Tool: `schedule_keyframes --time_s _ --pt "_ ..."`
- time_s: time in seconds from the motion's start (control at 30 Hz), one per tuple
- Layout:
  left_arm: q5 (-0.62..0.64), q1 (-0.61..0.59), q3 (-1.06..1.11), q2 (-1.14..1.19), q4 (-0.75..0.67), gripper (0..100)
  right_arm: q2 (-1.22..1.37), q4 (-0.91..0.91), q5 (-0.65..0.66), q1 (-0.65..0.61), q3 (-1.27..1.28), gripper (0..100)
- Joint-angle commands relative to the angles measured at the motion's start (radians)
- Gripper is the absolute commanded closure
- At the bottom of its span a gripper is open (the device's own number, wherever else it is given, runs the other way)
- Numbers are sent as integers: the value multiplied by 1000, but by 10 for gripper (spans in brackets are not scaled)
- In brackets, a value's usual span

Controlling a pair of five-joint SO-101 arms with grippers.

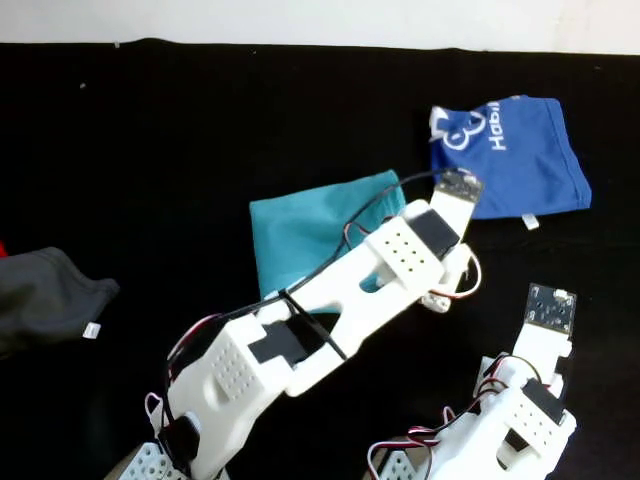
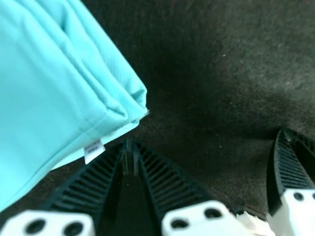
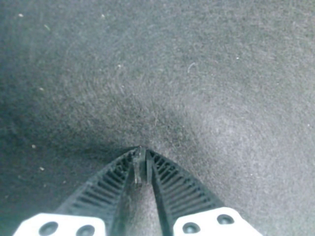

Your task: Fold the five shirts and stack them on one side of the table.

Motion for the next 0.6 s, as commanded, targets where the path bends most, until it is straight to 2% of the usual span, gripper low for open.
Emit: schedule_keyframes --time_s 0.0,0.27,0.43,0.57 --pt "5 5 -28 -33 -9 991 1 -25 15 -1 36 991" --pt "3 -61 -93 -173 40 991 1 -25 15 -1 36 991" --pt "3 -154 -97 -71 31 991 1 -25 15 -1 36 991" --pt "6 -203 -97 16 -43 991 1 -25 15 -1 36 991"
